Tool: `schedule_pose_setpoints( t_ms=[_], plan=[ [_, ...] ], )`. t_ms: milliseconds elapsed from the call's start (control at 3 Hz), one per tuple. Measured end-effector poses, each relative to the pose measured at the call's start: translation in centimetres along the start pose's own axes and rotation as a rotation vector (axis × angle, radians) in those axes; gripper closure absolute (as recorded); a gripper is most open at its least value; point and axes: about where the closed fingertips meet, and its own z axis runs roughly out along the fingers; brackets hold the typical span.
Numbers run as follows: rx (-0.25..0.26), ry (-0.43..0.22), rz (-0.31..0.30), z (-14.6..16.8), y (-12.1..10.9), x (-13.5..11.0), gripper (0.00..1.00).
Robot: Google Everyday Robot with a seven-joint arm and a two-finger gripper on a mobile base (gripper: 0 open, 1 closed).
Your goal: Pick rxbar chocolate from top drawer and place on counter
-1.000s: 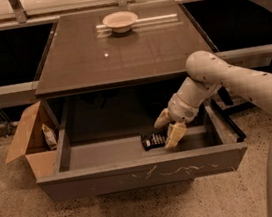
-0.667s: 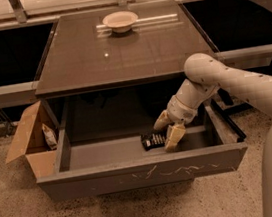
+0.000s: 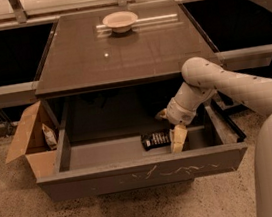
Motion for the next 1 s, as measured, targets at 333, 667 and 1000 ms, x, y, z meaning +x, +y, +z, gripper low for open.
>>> schedule_pose_setpoints(
  t_ms=[333,667,1000],
  plan=[
    [-0.01,0.008,0.003,1.13,-0.48,0.42,0.19],
    [0.009,0.033,-0.003,1.75,-0.63,0.27,0.44],
    [0.011,0.036,-0.005,1.15,-0.51,-0.18,0.67]
  ],
)
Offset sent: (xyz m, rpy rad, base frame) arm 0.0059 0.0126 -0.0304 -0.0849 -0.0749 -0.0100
